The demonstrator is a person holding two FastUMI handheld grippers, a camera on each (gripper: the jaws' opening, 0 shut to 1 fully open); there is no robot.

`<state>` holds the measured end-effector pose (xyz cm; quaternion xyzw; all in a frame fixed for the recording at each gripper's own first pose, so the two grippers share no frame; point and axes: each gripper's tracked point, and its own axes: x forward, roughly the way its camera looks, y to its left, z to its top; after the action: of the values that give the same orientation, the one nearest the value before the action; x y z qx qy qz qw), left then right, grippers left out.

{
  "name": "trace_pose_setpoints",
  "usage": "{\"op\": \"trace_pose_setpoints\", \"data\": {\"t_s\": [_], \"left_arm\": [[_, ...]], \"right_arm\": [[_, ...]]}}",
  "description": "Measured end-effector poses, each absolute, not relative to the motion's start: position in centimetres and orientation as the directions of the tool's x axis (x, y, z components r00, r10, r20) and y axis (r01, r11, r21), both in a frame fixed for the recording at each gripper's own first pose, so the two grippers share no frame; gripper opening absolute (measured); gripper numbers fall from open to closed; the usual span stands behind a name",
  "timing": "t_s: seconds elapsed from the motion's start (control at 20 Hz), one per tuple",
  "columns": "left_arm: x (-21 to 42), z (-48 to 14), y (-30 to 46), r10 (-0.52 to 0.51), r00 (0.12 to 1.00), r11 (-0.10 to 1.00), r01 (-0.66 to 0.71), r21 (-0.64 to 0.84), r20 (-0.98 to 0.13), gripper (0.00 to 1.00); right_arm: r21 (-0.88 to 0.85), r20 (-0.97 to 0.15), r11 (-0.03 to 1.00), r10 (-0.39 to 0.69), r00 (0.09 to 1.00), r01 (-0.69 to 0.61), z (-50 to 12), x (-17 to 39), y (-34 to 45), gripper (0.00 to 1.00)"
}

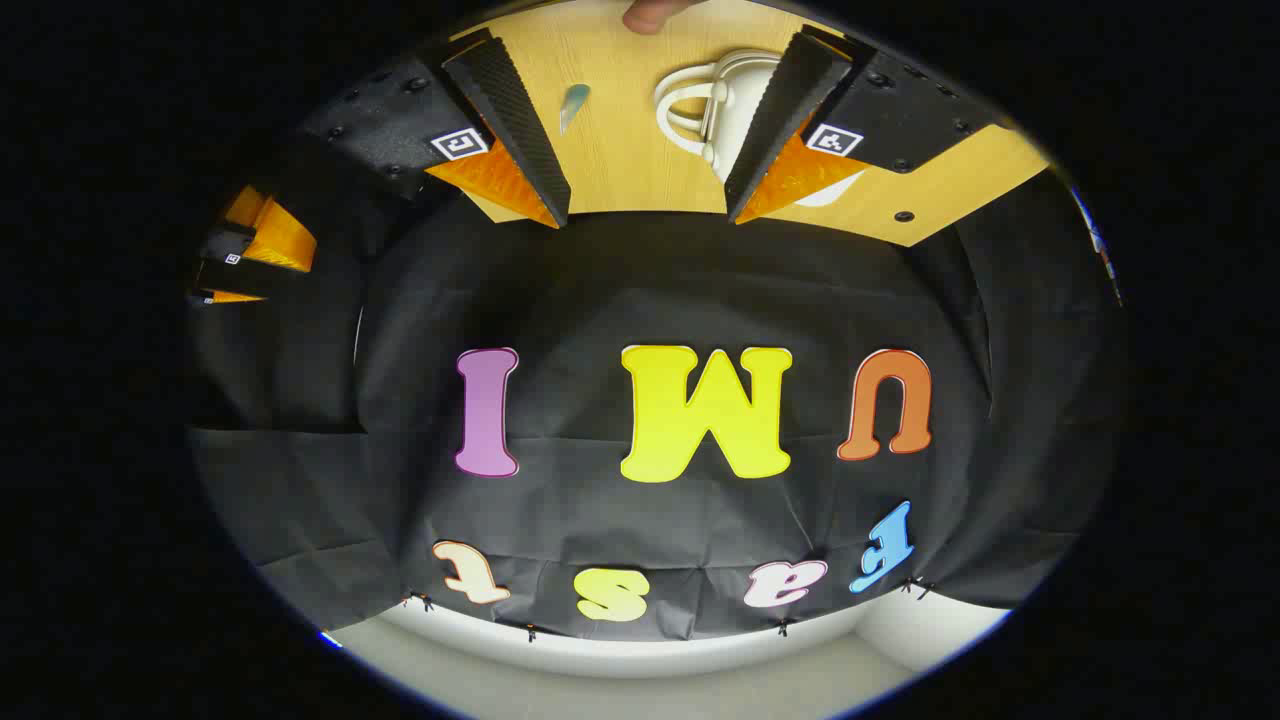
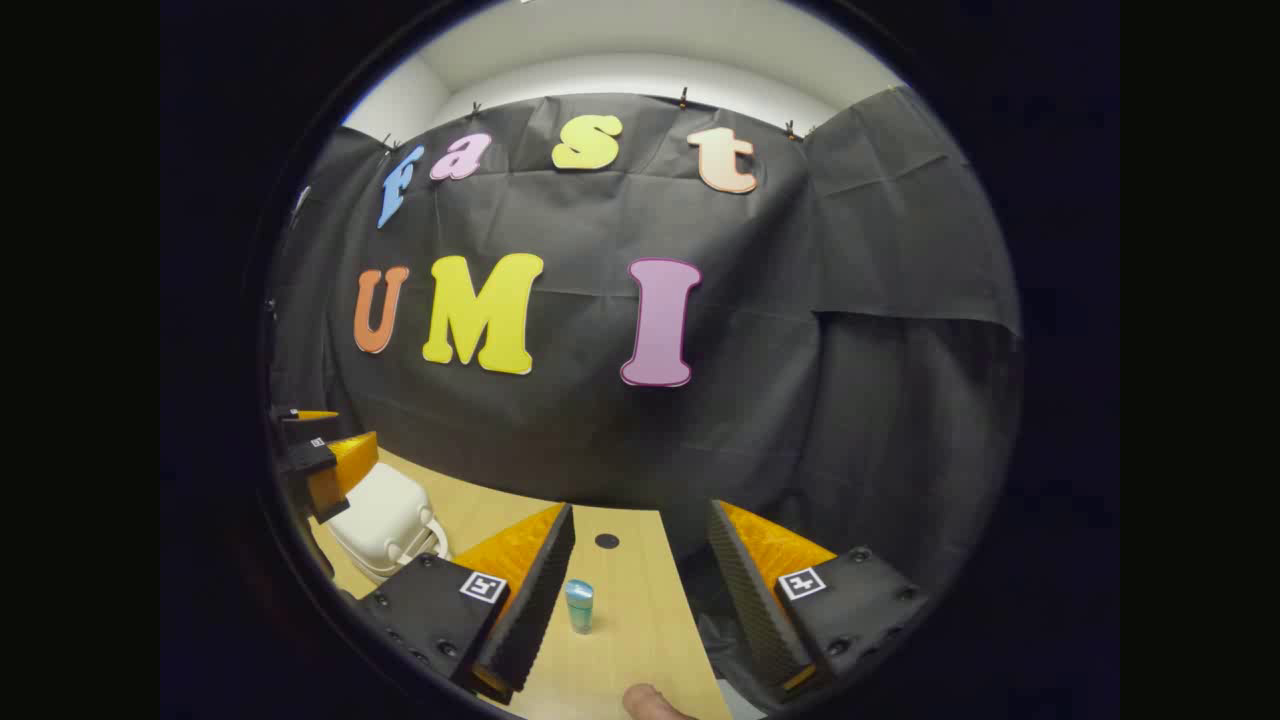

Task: First open the suitcase, pack the skin care products into it, and then close the suitcase.

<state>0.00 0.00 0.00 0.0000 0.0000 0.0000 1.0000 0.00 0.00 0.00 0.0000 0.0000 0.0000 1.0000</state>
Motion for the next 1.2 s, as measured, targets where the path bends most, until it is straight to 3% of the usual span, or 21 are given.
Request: {"op": "trace_pose_setpoints", "data": {"t_s": [0.7,1.2], "left_arm": [[-0.2,-1.4,1.1,0.006,1.0,0.999,-0.005,0.04,-0.021,0.99],[3.2,-11.8,2.9,0.036,0.993,0.938,0.004,0.346,-0.109,1.0]], "right_arm": [[-0.003,-0.019,0.999,0.032,0.999,-0.032,-0.5,0.4,2.1,0.8],[0.037,-0.063,0.999,-0.006,0.998,0.009,-3.3,-0.6,-0.8,0.8]]}}
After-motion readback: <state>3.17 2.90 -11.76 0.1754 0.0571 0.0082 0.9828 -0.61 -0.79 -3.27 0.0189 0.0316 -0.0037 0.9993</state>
